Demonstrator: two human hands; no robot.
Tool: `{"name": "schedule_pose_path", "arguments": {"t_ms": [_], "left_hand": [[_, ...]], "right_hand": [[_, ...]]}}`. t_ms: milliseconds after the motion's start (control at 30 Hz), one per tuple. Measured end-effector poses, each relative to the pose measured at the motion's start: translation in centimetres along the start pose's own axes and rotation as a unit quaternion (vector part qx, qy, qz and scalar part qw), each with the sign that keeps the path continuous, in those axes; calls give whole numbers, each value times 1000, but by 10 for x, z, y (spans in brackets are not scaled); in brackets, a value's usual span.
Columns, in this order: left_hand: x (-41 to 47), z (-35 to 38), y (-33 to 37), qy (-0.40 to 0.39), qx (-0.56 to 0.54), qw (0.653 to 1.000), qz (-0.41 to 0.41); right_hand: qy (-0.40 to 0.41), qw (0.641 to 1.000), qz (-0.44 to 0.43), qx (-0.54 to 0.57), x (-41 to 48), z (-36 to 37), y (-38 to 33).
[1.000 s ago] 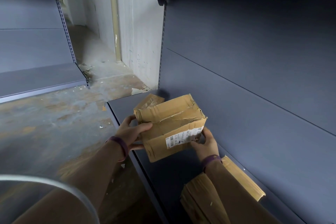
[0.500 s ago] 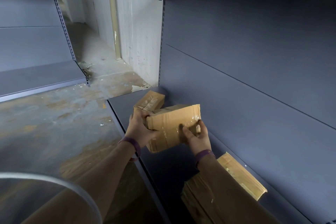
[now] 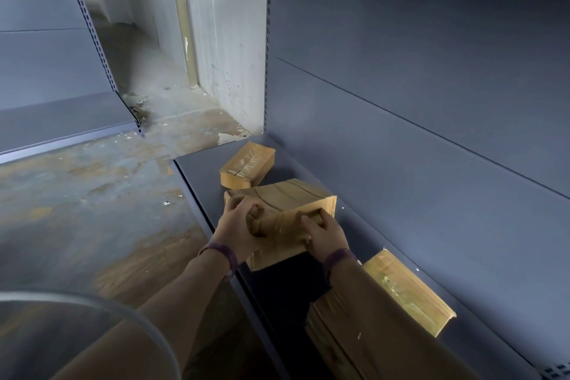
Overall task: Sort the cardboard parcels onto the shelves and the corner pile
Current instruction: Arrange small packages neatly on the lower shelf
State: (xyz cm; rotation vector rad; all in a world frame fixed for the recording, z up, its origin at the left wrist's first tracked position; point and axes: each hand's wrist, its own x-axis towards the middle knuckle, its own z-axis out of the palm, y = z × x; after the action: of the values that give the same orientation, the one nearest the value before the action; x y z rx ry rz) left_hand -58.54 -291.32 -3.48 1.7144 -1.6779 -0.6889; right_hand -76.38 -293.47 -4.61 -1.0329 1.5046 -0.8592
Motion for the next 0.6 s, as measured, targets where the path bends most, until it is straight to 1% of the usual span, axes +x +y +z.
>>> {"name": "schedule_pose_path", "arguments": {"t_ms": [67,133,267,333,367,433,500,600], "left_hand": [[1,5,-5,-3,18,1000,-5],[1,12,-11,-18,28,999,-5],[5,28,-20,-78,73,994,2],[10,33,-20,-97,58,994,-5],[12,35,-19,-107,47,993,-11],[13,38,-14,-115,39,992,-37],[4,37,-4,-82,10,993,-79],[-25,33,14,-1,-84,989,-122]], "right_hand": [[-14,999,15,48,4,1,2],[-8,998,14,60,4,7,1],[0,1000,9,-20,18,16,14],[9,1000,12,-13,18,16,12],[22,1000,11,-7,17,15,10],[67,997,-11,-43,11,10,4],[115,990,-44,-66,-2,5,-4],[146,986,-62,-47,-29,1,-13]]}}
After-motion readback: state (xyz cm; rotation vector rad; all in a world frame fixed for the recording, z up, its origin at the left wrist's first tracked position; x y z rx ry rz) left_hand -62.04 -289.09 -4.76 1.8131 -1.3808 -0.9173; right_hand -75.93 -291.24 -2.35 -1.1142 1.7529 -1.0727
